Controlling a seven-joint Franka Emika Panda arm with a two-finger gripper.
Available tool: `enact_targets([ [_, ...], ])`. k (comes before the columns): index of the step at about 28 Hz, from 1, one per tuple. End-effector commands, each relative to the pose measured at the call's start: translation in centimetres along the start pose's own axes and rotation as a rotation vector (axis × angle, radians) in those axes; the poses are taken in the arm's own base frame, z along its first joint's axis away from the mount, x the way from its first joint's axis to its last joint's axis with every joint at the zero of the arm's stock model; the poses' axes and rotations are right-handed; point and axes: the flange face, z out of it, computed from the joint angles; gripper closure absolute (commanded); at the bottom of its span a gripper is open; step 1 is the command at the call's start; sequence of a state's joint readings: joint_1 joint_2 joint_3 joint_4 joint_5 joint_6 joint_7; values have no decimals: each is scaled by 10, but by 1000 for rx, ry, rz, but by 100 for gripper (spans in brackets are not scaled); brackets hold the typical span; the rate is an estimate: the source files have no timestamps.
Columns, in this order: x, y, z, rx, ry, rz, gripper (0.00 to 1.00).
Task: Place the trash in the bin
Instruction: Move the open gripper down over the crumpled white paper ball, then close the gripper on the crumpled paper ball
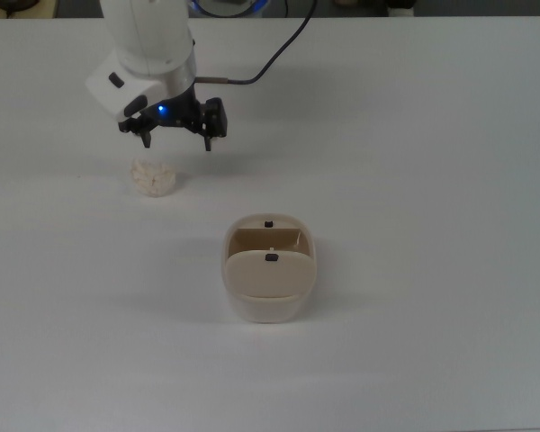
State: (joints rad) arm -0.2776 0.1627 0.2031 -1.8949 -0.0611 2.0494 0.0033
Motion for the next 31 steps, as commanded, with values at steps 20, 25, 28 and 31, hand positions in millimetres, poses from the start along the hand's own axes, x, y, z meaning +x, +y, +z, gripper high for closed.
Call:
enact_targets([
  [20,1,41,88,-102,1,-25,0],
  [25,-1,41,92,-107,-6,-31,2],
  [28,-1,41,92,-114,-6,-37,18],
  [31,-1,41,95,-118,-11,-43,49],
])
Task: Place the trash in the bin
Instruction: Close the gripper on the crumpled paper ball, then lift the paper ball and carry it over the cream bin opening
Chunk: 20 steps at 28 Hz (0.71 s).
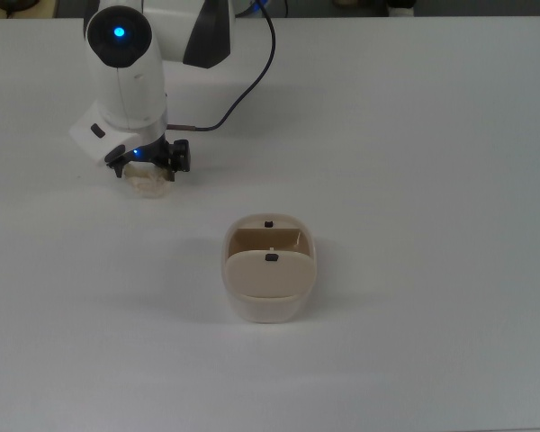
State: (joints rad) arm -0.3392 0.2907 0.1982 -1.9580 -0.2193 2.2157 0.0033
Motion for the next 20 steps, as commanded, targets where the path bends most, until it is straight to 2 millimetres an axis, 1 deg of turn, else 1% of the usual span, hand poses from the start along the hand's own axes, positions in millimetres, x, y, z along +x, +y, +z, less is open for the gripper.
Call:
enact_targets([
  [1,-6,-2,5,-25,13,-8,65],
  [3,-6,-2,7,-24,10,-9,80],
  [5,-5,-2,6,-24,12,-8,90],
  [6,-5,-3,6,-24,12,-10,96],
  [9,-4,-2,3,-25,16,-7,99],
  [16,3,2,-14,-24,44,25,100],
  [17,4,3,-19,-23,51,28,100],
  [18,5,4,-28,-24,68,34,100],
  [20,7,7,-40,-24,87,49,100],
])
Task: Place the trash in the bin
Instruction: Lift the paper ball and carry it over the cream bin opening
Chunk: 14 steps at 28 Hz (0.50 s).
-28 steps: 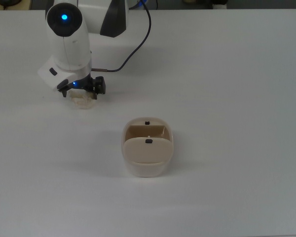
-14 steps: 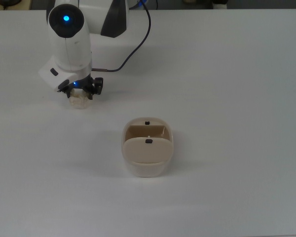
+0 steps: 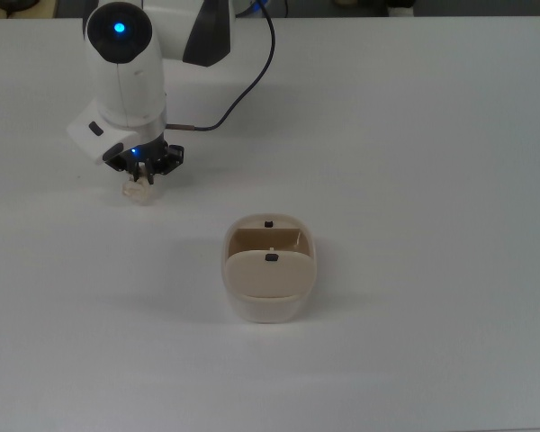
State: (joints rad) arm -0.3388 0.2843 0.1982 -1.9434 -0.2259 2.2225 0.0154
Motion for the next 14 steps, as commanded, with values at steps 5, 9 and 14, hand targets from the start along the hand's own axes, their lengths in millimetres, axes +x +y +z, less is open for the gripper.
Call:
enact_targets([
  [5,16,13,-69,14,58,101,100],
  [9,31,5,-109,87,103,160,99],
  [14,46,-28,-142,124,166,225,97],
])
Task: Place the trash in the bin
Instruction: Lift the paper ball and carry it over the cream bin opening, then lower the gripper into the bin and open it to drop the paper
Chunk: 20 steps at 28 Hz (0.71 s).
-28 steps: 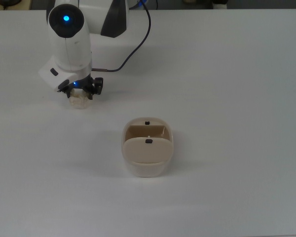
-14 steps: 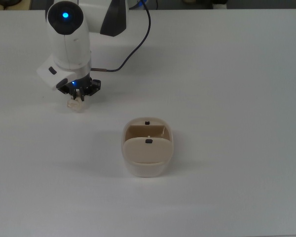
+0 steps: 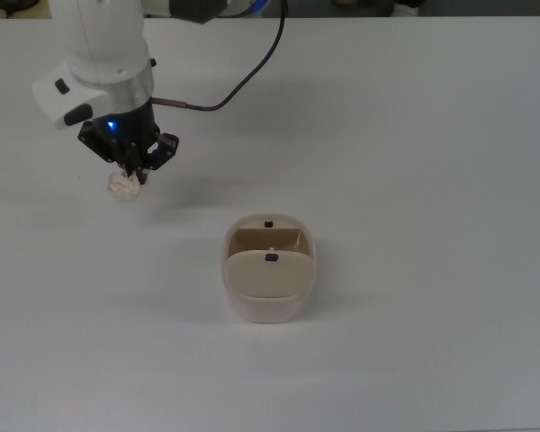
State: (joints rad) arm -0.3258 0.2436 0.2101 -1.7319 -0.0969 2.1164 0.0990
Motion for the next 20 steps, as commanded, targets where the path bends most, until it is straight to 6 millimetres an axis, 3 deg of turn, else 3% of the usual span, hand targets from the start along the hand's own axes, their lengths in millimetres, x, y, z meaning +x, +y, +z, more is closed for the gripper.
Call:
enact_targets([
  [1,11,-40,-26,36,33,75,97],
  [4,13,-58,-30,44,46,98,97],
  [11,16,-129,-31,85,123,145,95],
  [16,15,-152,-30,102,153,172,83],
  [18,14,-159,-22,94,149,206,38],
  [19,13,-162,-19,88,147,215,4],
  [20,13,-165,-17,79,149,215,0],
])
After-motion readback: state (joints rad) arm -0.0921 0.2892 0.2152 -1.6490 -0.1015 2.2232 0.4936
